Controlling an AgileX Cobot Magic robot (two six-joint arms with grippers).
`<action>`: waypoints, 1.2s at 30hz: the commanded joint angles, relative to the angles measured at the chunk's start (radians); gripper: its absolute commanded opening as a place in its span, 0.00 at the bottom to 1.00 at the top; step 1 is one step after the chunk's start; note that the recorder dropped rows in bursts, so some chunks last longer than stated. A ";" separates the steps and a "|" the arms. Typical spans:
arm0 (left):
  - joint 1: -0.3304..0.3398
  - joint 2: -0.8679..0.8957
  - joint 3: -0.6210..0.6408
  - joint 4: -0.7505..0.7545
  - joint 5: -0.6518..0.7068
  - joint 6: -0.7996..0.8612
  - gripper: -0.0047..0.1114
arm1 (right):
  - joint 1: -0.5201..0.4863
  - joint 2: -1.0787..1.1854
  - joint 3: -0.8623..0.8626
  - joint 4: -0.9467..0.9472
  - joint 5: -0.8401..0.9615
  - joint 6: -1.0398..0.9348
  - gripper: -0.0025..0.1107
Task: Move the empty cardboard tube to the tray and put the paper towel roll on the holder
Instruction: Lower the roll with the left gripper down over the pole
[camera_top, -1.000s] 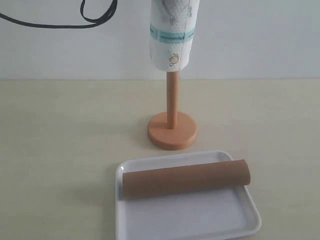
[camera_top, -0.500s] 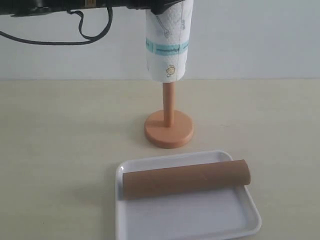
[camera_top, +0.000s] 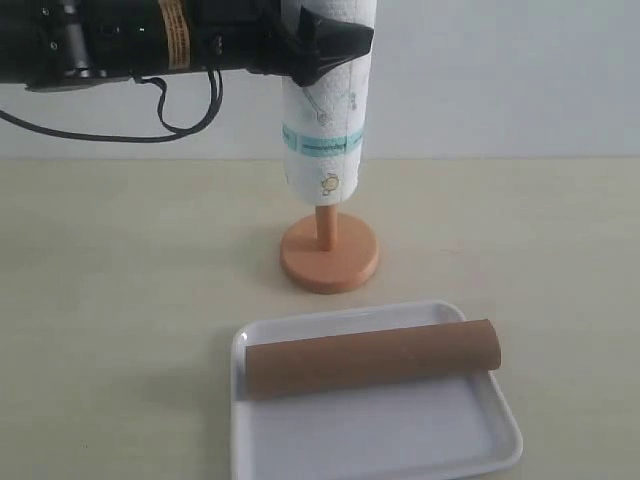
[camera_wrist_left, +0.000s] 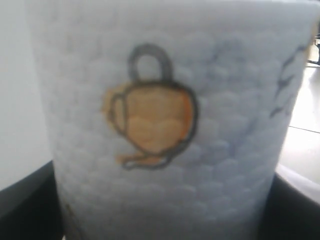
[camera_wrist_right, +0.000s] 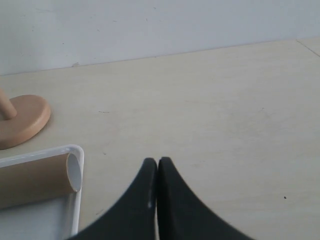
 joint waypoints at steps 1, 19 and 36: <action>0.001 -0.003 0.022 -0.047 -0.015 0.029 0.08 | -0.007 -0.005 0.000 0.000 -0.003 -0.010 0.02; 0.001 0.152 0.022 -0.142 -0.076 0.124 0.08 | -0.007 -0.005 0.000 0.000 -0.003 -0.010 0.02; 0.001 0.169 0.022 -0.105 -0.065 0.100 0.77 | -0.007 -0.005 0.000 0.000 -0.003 -0.010 0.02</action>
